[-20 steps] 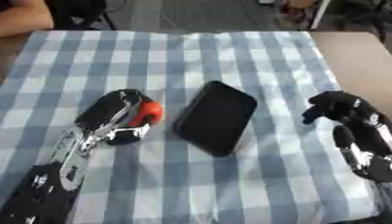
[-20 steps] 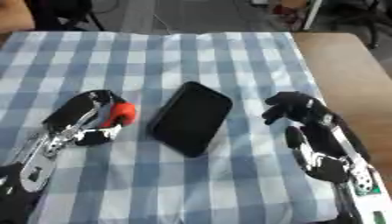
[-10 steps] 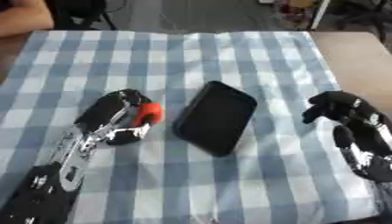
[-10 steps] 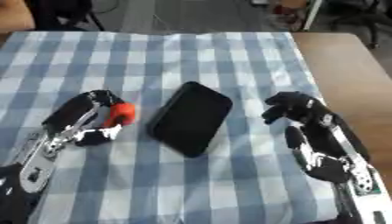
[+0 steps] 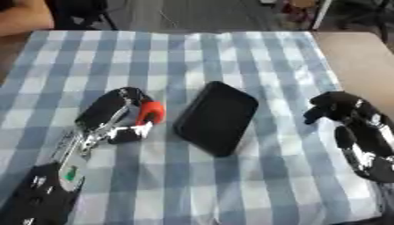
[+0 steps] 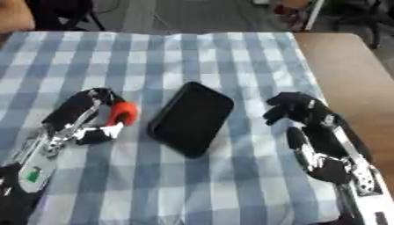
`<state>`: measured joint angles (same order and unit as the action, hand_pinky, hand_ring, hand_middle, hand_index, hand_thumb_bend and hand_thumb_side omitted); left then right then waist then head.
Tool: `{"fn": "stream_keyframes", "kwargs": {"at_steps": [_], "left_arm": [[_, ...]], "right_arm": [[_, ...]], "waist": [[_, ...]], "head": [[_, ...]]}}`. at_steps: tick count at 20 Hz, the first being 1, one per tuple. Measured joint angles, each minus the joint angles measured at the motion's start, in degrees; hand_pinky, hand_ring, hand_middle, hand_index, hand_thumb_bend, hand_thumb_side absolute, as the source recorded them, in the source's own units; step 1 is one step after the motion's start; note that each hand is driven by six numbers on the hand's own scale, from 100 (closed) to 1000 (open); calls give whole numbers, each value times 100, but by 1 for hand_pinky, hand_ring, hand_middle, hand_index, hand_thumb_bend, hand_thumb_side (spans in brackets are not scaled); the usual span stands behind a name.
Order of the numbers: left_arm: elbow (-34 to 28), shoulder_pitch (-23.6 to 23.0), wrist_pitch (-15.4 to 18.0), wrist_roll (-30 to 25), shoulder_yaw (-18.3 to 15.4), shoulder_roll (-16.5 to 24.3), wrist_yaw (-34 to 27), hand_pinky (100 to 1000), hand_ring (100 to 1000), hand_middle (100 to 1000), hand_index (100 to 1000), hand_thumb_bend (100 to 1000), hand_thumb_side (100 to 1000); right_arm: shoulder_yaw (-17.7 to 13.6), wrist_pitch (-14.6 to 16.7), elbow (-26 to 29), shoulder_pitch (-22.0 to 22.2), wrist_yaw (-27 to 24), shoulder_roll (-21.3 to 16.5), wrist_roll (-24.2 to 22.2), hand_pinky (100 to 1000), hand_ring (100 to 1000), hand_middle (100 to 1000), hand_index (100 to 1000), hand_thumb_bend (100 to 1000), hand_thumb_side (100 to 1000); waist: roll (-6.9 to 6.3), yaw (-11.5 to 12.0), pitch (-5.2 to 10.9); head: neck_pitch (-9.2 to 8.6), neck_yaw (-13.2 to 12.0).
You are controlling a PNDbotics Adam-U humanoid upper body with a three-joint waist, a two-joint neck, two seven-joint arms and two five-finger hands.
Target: Pick up objects on the table and place them in the box.
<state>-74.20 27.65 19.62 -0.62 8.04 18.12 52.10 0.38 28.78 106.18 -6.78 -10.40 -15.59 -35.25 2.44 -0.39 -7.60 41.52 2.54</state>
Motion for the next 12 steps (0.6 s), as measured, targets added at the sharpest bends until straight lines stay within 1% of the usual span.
{"fn": "stream_keyframes", "kwargs": {"at_steps": [6,12], "left_arm": [[-320,32,-135,-159,-4,82,-463,792,565,428,250,100,401],[-505,112,-218,-314,-1,82,-735,791,562,428,250,100,404]], "right_arm": [[0,0,0,0,2,0,0,614,684,768,903,100,395],[0,0,0,0,2,0,0,614,684,768,903,100,395]], "waist": [[0,5,0],[-2,5,0]], "head": [[0,0],[0,0]]}}
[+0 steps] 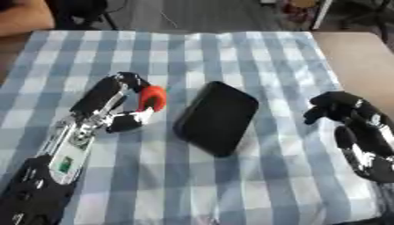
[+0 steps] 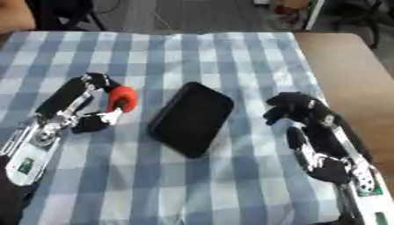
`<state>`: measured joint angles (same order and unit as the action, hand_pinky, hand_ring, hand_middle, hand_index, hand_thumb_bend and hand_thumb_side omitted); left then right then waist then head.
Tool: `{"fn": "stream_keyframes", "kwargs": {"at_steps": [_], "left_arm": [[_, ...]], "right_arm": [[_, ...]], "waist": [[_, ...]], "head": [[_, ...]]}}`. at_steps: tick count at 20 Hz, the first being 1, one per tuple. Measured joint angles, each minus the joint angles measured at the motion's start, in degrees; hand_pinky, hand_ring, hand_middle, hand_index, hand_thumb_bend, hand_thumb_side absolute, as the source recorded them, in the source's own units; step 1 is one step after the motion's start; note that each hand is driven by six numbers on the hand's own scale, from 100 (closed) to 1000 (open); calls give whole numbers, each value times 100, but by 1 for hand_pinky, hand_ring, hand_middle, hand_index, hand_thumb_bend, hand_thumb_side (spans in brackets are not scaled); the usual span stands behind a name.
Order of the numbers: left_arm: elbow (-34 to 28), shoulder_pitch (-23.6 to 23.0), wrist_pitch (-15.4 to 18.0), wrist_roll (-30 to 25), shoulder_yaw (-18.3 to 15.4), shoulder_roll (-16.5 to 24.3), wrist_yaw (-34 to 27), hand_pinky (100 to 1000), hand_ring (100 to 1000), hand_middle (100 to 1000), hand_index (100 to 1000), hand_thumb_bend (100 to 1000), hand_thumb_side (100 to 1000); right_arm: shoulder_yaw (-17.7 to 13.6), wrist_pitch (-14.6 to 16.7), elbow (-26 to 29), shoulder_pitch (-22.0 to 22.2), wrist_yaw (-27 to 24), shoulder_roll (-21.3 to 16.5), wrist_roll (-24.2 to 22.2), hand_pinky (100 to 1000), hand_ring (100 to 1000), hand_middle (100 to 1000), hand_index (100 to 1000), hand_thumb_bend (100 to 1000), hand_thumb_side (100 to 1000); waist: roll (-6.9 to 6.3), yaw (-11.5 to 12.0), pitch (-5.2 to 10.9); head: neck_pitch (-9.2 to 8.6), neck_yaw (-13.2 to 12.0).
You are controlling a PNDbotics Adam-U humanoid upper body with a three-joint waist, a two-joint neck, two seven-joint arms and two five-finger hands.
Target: Pick up objects on the table and place them in the box.
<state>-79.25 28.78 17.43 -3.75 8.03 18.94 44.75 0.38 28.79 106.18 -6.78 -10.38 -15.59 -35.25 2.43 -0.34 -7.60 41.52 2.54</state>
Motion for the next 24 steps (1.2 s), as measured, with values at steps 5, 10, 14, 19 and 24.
{"fn": "stream_keyframes", "kwargs": {"at_steps": [5,10,14,19,24], "left_arm": [[-14,113,-6,-121,45,-12,-74,791,561,426,250,100,398],[136,245,41,-221,151,-95,-58,792,558,421,252,100,382],[326,394,114,-279,239,-182,15,793,558,418,254,100,374],[520,513,219,-306,332,-276,116,793,556,416,254,100,370],[628,625,324,-346,434,-370,142,793,555,415,253,100,374]], "right_arm": [[2,0,0,0,0,0,0,614,684,768,903,100,396],[7,0,0,0,1,0,0,614,684,768,903,100,395],[25,0,-1,0,1,1,0,614,684,768,903,100,395],[37,0,-1,0,1,1,0,614,684,768,903,100,395],[38,2,-1,0,1,1,2,614,684,768,903,100,394]], "waist": [[-1,-9,0],[-3,-29,0],[-5,-45,0],[-6,-48,0],[-2,-51,0]], "head": [[0,-2],[0,-3],[-1,-6],[-1,-8],[-1,-10]]}}
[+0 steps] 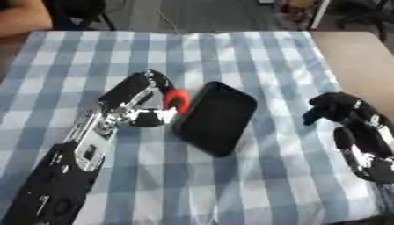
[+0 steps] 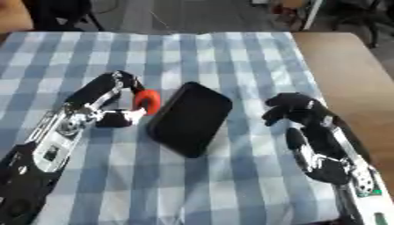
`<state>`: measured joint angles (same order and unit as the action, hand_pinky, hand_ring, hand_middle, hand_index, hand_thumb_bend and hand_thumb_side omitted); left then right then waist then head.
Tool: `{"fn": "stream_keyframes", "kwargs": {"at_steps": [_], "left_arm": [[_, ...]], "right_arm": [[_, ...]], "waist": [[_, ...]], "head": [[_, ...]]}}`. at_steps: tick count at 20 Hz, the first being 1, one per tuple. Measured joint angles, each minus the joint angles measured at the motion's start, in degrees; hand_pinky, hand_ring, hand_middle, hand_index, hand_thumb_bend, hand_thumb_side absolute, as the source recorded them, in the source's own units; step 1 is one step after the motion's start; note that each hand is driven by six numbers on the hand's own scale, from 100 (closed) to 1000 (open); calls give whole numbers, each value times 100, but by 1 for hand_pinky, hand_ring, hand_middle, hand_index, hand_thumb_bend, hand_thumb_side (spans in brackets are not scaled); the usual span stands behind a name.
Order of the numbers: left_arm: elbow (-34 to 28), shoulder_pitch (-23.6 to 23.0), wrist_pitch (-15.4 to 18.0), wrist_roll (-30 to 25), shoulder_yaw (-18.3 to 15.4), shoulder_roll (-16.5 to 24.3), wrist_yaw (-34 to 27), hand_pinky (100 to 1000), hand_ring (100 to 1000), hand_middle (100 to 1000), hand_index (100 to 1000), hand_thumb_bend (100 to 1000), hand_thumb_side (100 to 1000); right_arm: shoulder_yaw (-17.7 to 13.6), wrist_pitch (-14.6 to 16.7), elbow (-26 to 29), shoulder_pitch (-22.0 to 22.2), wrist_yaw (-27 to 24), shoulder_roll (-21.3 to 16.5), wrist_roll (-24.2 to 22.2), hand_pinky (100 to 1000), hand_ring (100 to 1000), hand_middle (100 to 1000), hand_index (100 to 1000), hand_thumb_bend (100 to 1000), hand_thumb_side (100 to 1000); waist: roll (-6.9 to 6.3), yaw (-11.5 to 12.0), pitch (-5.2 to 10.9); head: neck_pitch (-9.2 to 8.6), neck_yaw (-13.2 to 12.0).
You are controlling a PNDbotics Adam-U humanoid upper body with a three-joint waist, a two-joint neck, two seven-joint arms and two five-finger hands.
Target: Pick up objects on the table and place them in the box.
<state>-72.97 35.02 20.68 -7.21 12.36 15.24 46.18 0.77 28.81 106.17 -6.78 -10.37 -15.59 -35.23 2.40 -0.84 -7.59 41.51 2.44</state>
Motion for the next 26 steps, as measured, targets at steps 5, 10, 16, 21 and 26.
{"fn": "stream_keyframes", "kwargs": {"at_steps": [5,10,16,21,26], "left_arm": [[49,142,84,-75,122,-98,-1,794,556,414,254,100,372],[129,242,170,-123,223,-202,-1,794,555,412,255,100,369],[400,465,231,-174,304,-365,53,793,553,411,257,100,363],[713,632,274,-134,311,-453,131,792,552,409,259,100,356],[943,703,355,-59,316,-453,251,792,553,407,263,100,348]], "right_arm": [[3,12,0,0,0,0,12,614,684,768,903,100,395],[30,13,-1,-3,0,0,13,614,684,768,903,100,394],[36,20,-2,-4,0,0,19,614,684,768,903,100,395],[47,20,-3,-5,0,0,20,614,684,768,903,100,395],[68,20,-3,-9,-4,4,20,614,684,768,902,100,395]], "waist": [[2,-11,0],[5,-16,0],[22,-38,0],[27,-51,0],[70,-76,0]], "head": [[0,-42],[0,-44],[-1,-49],[-1,-62],[-2,-74]]}}
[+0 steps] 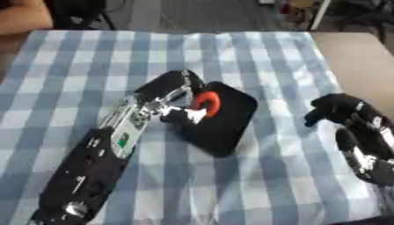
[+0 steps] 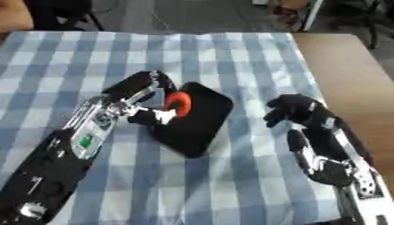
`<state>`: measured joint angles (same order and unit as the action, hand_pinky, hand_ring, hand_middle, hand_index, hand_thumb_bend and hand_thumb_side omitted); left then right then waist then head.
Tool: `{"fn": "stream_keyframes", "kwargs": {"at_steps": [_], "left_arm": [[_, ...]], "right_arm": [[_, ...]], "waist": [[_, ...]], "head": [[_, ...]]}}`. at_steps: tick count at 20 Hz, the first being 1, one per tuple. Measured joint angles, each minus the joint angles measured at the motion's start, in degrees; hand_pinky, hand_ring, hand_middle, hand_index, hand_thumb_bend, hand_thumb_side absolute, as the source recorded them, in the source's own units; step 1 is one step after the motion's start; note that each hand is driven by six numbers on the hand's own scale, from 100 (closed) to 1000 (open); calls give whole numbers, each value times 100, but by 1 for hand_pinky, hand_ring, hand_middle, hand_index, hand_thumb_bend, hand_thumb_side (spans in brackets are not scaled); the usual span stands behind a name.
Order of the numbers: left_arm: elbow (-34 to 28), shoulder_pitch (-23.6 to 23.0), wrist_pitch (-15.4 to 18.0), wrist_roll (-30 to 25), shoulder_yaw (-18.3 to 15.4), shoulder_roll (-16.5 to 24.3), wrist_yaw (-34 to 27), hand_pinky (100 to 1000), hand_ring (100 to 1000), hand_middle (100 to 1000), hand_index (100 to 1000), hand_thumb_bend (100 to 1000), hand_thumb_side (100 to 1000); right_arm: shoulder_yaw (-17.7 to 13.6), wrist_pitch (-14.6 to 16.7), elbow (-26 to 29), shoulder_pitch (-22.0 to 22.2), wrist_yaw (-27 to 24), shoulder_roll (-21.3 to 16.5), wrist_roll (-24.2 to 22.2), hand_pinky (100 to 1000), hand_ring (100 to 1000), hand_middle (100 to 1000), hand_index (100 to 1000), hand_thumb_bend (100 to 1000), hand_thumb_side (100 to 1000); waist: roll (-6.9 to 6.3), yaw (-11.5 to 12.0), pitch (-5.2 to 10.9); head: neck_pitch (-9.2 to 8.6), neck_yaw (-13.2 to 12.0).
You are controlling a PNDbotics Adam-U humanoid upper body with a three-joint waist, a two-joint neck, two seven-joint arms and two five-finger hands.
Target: Pick up objects on the table and place them in the box.
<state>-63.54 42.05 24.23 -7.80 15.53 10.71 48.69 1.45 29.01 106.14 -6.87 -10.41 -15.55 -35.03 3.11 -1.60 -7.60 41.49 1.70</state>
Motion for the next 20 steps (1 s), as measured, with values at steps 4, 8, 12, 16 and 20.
{"fn": "stream_keyframes", "kwargs": {"at_steps": [4,8,12,16,20], "left_arm": [[173,100,106,66,39,-48,146,794,555,405,267,100,339],[344,150,227,183,71,-70,342,794,555,403,271,100,334],[483,150,363,319,107,-110,500,792,555,404,284,100,337],[586,147,478,435,137,-150,608,794,558,410,311,100,333],[665,142,588,520,152,-155,697,793,568,445,386,100,363]], "right_arm": [[4,0,0,-3,-1,43,0,614,684,768,902,100,394],[7,1,0,-6,-1,43,1,614,684,768,902,100,394],[19,1,0,-9,-1,43,1,614,684,768,903,100,394],[22,1,0,-26,-1,44,1,614,684,768,903,100,395],[33,1,0,-26,-1,44,1,614,684,768,903,100,395]], "waist": [[19,-8,-9],[20,-23,-35],[20,-27,-36],[20,-27,-36],[20,-27,-36]], "head": [[-5,-18],[-6,-18],[-15,-18],[-47,-18],[-49,-18]]}}
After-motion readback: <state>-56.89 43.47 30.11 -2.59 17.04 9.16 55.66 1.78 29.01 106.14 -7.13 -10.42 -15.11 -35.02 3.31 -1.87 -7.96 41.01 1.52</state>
